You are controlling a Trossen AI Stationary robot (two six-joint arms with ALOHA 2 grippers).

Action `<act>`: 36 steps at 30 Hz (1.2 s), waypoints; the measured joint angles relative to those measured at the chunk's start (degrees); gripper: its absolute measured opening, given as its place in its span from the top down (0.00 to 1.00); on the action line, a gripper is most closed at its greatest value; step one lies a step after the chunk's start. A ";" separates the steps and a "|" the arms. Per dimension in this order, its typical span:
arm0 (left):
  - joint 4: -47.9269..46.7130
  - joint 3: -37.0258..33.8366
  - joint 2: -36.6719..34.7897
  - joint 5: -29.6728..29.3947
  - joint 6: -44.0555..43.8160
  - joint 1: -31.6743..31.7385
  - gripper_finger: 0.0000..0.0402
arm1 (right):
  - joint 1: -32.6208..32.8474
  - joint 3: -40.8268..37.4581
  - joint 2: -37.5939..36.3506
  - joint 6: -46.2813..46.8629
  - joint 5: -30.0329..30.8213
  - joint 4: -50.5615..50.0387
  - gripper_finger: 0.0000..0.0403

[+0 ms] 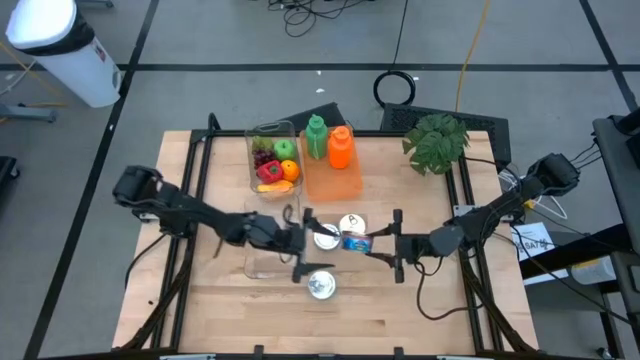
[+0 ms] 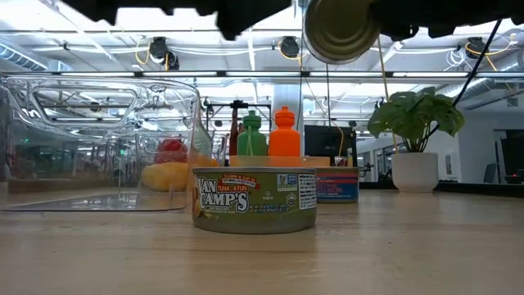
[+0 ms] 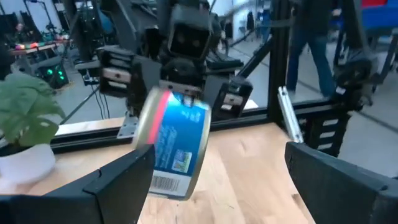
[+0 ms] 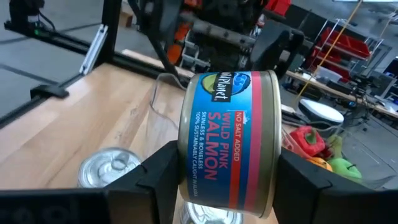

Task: Pick & Place Food Item
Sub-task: Put the right blue pink tuna can into the bottom transparent bin

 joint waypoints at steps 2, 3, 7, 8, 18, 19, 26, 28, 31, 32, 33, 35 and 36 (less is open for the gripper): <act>-0.73 2.75 2.86 -0.18 1.49 0.04 0.09 | 0.00 0.01 -0.04 0.00 -0.17 0.89 0.54; -1.25 3.85 3.90 -0.66 2.06 0.11 0.09 | 0.08 -0.05 -0.13 0.03 0.20 0.48 0.54; -2.26 6.63 6.26 -4.06 3.81 0.00 0.09 | 0.61 -0.26 -0.22 0.07 0.82 -0.04 0.54; -2.09 6.78 6.37 -6.09 3.86 0.00 0.09 | 0.73 -0.26 -0.19 0.11 1.49 0.02 0.54; -1.58 6.99 6.53 -11.30 5.53 0.15 0.09 | 0.56 -0.14 -0.04 1.95 1.04 0.53 0.54; -1.60 6.99 6.53 -11.73 5.54 0.15 0.09 | 0.68 -0.13 -0.04 1.95 1.04 0.53 0.54; -1.53 6.99 6.58 -13.10 7.03 0.15 0.09 | 1.01 -0.04 -0.04 3.06 0.66 0.63 0.54; -1.51 6.99 6.59 -13.87 7.00 0.15 0.09 | 1.01 -0.04 -0.04 3.22 0.60 0.62 0.54; -1.49 6.99 6.62 -14.63 7.06 0.17 0.09 | 1.01 0.02 -0.04 4.69 0.61 0.51 0.54; -1.46 7.00 6.62 -15.34 7.25 0.17 0.09 | 1.01 0.04 -0.04 4.68 -0.29 0.21 0.54; -1.37 7.03 6.62 -15.05 7.54 0.43 0.08 | 1.14 0.15 0.05 4.76 -1.94 0.25 0.54; -1.35 7.06 6.73 -15.67 7.83 0.42 0.08 | 1.19 0.17 -0.02 4.79 -2.68 -0.29 0.54; -1.48 7.06 6.72 -15.65 7.83 0.39 0.08 | 1.14 0.17 0.05 4.90 -3.14 -0.19 0.54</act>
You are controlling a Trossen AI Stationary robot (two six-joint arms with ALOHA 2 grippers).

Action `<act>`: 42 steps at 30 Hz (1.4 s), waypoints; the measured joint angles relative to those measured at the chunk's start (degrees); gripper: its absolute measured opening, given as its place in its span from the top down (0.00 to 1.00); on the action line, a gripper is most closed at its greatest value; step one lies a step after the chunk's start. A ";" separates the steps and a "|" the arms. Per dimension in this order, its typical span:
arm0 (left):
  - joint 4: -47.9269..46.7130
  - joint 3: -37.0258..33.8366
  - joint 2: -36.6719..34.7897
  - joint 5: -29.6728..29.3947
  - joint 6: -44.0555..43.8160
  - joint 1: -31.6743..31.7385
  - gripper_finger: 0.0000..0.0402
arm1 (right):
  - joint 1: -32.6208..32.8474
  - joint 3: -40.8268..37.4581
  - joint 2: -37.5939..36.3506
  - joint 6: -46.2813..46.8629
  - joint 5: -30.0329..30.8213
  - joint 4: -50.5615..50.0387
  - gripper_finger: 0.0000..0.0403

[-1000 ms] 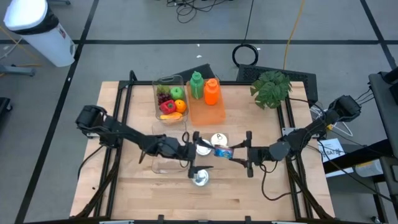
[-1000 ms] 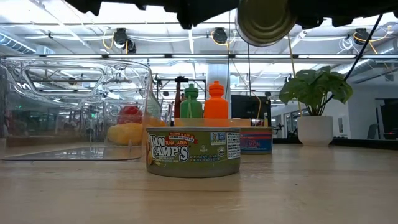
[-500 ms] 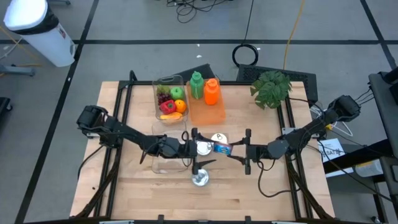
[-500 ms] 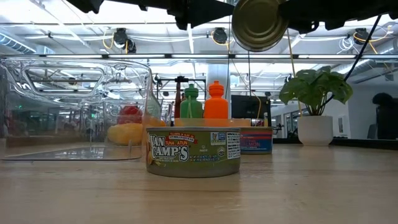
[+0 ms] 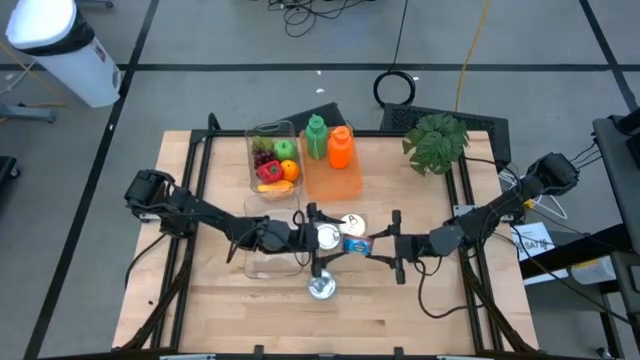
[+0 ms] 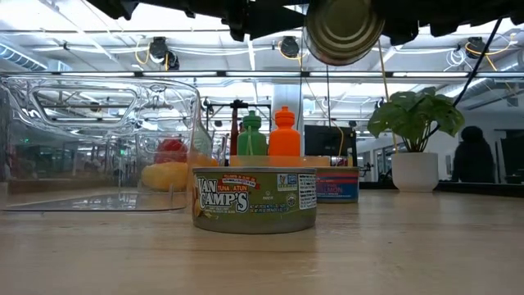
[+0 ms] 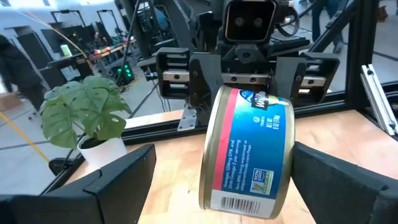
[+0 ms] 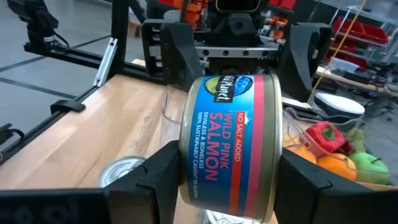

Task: Pick & Place Food Item
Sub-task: Put the right blue pink tuna can into the bottom transparent bin

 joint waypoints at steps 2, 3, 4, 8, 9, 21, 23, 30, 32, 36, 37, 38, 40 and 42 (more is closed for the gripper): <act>0.45 0.00 0.01 0.26 0.01 -0.21 0.08 | 0.00 0.00 -0.03 0.01 -0.11 0.02 0.54; 0.44 0.00 0.00 0.57 0.06 -0.25 0.08 | 0.02 0.00 -0.03 -0.16 -0.15 0.28 0.54; 0.53 0.00 -0.01 0.94 0.01 -0.27 0.08 | 0.02 0.00 -0.03 -0.34 -0.17 0.33 0.54; 0.05 0.00 -0.03 3.37 -1.32 -0.24 0.08 | 0.02 -0.02 0.01 -1.41 -1.02 1.67 0.54; 0.05 0.00 -0.08 3.71 -1.60 -0.22 0.08 | 0.00 -0.05 0.01 -1.97 -1.97 2.34 0.54; 0.28 -0.09 -0.12 9.93 -3.18 0.29 0.14 | -0.28 -0.11 1.94 -2.93 -4.35 7.61 0.54; 0.20 -0.09 -0.08 11.56 -3.23 0.55 0.22 | -0.50 -0.11 3.44 -3.43 -4.67 9.50 0.54; 0.36 -0.22 0.63 14.70 -2.21 0.96 0.49 | -1.48 -0.11 5.89 -1.50 -4.84 11.29 0.54; -0.10 -0.22 -0.03 13.99 -1.03 0.54 0.50 | -1.60 -0.11 5.92 1.17 -4.89 11.02 0.54; -3.28 -0.21 -3.27 3.93 5.52 -2.59 0.50 | -1.59 -0.01 4.38 1.43 -4.18 10.73 0.32; -5.54 -0.17 -4.61 -0.18 7.68 -3.91 0.50 | -1.47 0.01 3.77 1.11 -3.85 10.19 0.25; -8.07 -0.17 -5.94 -6.02 9.63 -5.35 0.50 | -1.34 -0.02 3.02 1.37 -3.75 8.97 0.20; -13.54 -0.14 -9.13 -18.68 12.05 -8.58 0.50 | -0.85 -0.15 1.90 2.74 -3.75 6.79 0.10; -20.99 -0.10 -11.76 -33.65 12.25 -11.93 0.50 | -0.92 -0.15 0.35 4.68 -3.06 4.89 0.04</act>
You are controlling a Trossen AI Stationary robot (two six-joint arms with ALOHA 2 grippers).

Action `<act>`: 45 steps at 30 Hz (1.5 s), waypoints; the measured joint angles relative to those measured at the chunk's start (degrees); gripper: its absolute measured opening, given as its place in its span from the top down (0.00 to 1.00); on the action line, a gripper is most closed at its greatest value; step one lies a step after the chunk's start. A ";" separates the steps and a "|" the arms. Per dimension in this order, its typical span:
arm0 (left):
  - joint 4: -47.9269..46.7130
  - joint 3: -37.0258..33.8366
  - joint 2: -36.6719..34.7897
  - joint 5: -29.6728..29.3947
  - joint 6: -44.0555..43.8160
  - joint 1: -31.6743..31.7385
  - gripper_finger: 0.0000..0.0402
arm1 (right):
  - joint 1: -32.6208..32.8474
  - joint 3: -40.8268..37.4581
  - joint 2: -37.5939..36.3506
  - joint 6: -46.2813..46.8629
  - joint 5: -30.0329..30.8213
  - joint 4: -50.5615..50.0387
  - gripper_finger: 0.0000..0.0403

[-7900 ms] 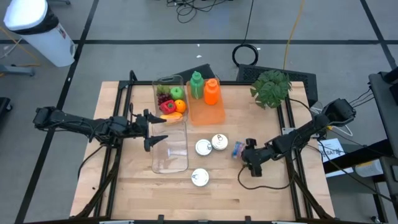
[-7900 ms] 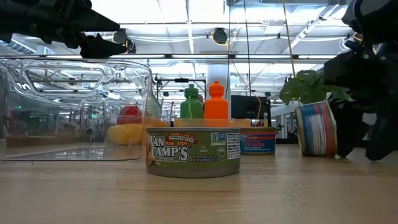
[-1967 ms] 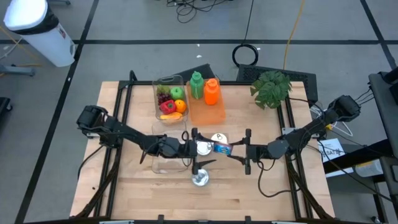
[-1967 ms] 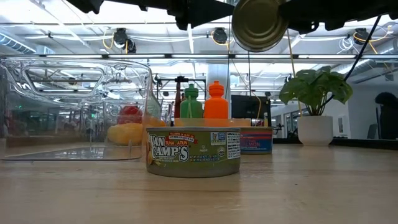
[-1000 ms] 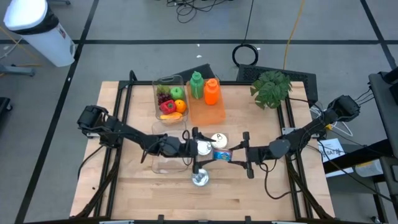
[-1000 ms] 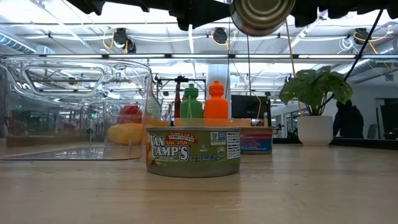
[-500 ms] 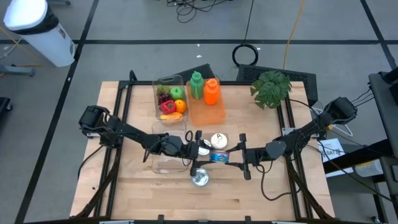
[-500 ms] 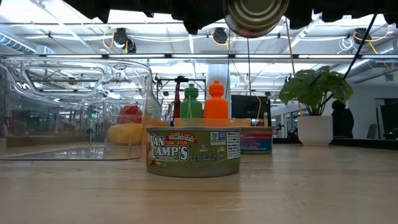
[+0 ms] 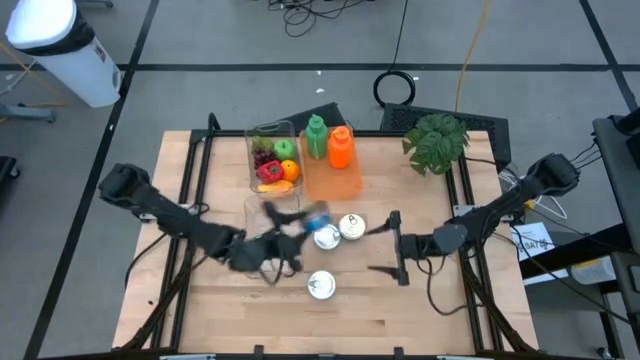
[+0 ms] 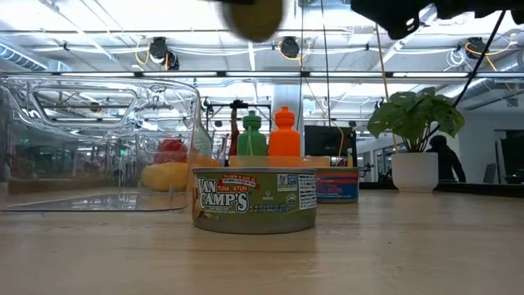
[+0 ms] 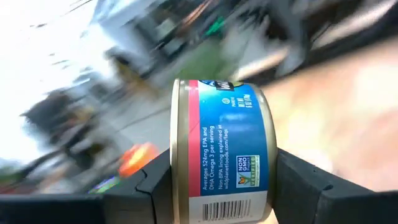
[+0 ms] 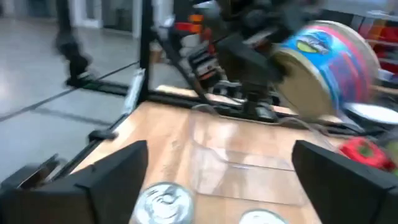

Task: Pick & Place Food Item
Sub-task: Put the right blue pink tuna can into the bottom transparent bin

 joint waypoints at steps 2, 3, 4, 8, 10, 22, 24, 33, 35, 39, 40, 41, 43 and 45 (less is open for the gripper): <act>-11.35 0.10 -2.03 -11.07 -4.57 -3.65 0.50 | -0.14 0.02 -0.83 1.50 1.48 -1.05 0.03; -18.72 0.05 -2.79 -14.88 -8.88 -5.30 0.50 | -0.15 0.02 -0.95 2.08 1.42 -1.70 0.03; -26.16 0.01 -3.26 -16.60 -14.03 -6.55 0.50 | -0.24 0.00 -0.94 2.46 1.20 -2.04 0.03; -55.10 -0.02 -4.00 -11.94 -39.08 -8.72 0.50 | -0.37 -0.02 -0.97 2.61 1.42 -1.80 0.06; -64.70 -0.35 -3.44 -8.57 -51.86 -8.41 0.50 | -0.35 -0.06 -0.93 2.55 1.40 -2.20 0.06; -66.47 -8.60 -0.08 4.45 -57.76 0.99 0.50 | -0.53 -0.07 -0.95 2.52 1.45 -2.09 0.06; -65.23 -9.00 0.74 7.18 -56.43 3.00 0.50 | -0.65 -0.07 -0.95 2.52 1.46 -2.10 0.06; -62.13 -9.11 4.22 15.32 -60.60 9.53 0.30 | -0.67 -0.07 -0.97 2.50 1.47 -2.54 0.06; -60.98 -9.13 4.43 17.77 -61.85 10.12 0.21 | -0.67 -0.07 -0.95 2.50 1.47 -2.57 0.06; -57.96 -9.11 4.09 21.08 -63.09 11.04 0.09 | -0.67 -0.09 -0.95 2.71 1.46 -3.15 0.06; -57.85 -8.87 3.88 22.57 -62.84 11.07 0.07 | -0.67 -0.07 -0.95 3.43 1.46 -3.21 0.06; -58.15 -8.35 3.82 24.50 -61.70 11.11 0.05 | -0.67 -0.09 -0.96 4.26 1.46 -3.42 0.06; -59.53 -7.27 3.88 26.97 -57.82 11.03 0.02 | -0.67 -0.09 -0.95 5.39 1.47 -4.03 0.06; -60.24 -6.05 3.38 29.31 -56.06 10.91 0.01 | -0.67 -0.09 -0.95 5.49 1.45 -4.71 0.06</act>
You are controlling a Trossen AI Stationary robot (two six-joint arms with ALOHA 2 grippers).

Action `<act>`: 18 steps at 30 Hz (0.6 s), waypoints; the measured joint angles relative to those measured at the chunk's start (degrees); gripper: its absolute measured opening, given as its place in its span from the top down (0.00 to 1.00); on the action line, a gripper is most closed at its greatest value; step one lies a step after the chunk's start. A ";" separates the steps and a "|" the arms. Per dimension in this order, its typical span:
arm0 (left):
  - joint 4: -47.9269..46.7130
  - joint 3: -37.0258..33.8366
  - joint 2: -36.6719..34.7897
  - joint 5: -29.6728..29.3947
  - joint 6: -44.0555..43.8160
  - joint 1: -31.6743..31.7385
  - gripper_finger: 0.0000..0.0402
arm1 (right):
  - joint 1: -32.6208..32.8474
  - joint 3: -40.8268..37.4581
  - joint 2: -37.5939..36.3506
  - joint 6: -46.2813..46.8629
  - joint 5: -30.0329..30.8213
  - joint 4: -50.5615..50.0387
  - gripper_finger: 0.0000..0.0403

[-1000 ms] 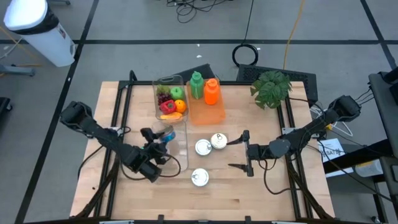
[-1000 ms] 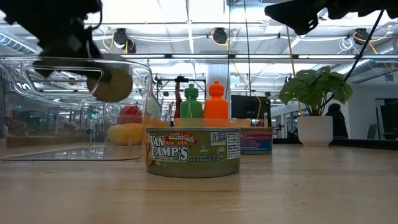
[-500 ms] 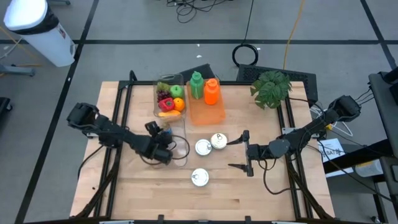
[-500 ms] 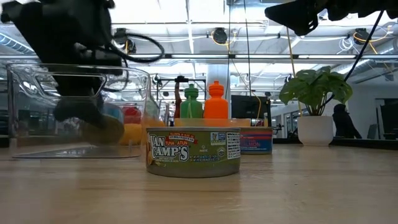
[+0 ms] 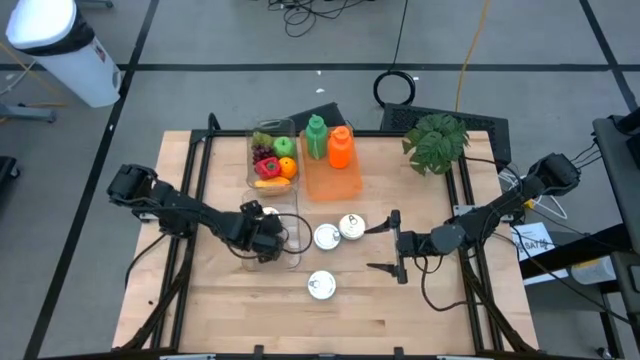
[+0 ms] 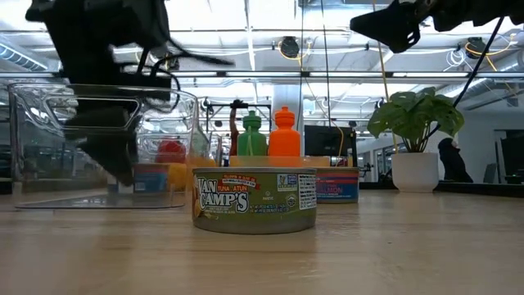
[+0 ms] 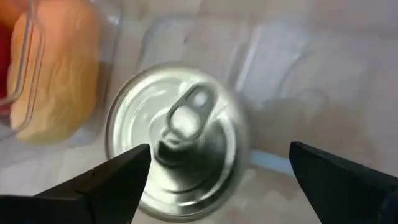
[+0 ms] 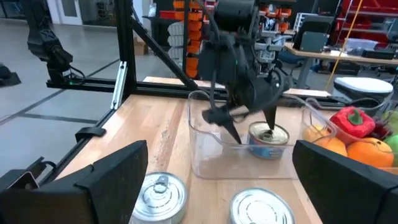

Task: Pick & Place Food Item
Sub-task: Put the right blue pink tuna can into the bottom transparent bin, then put the blue pink tuna can into the bottom transparent bin

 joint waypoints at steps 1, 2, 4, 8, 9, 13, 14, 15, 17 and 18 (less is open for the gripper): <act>0.11 0.73 -0.37 0.57 0.33 -0.10 0.01 | -0.02 0.00 -0.02 0.05 0.06 -0.69 0.06; 0.49 1.32 -0.78 0.73 0.73 -0.12 0.02 | -0.09 0.00 -0.02 0.33 0.15 -1.70 0.06; 1.30 2.48 -2.05 0.69 1.68 -0.12 0.03 | -0.53 0.00 0.27 2.14 0.35 -4.53 0.06; 8.46 3.50 -6.68 -0.68 6.14 -0.35 0.04 | -2.49 0.00 3.52 7.71 2.31 -12.36 0.06; 11.58 3.50 -8.18 -1.43 8.09 -0.59 0.05 | -3.07 0.00 5.02 8.59 2.48 -13.74 0.06; 29.34 2.58 -13.91 -4.27 18.42 -1.73 0.06 | -4.88 0.00 12.38 8.66 1.49 -14.17 0.06; 34.61 1.93 -14.97 -4.31 21.52 -1.95 0.06 | -5.30 0.00 14.23 8.07 1.42 -13.46 0.06; 40.21 1.39 -15.66 -4.27 24.38 -2.00 0.06 | -5.73 0.00 15.85 7.36 1.31 -12.64 0.06; 48.58 0.77 -16.47 -3.45 28.44 -1.96 0.06 | -6.52 0.11 18.61 6.46 0.11 -11.81 0.06; 51.18 0.72 -16.57 -2.69 29.42 -1.91 0.06 | -6.85 0.39 19.71 6.35 -1.05 -12.02 0.06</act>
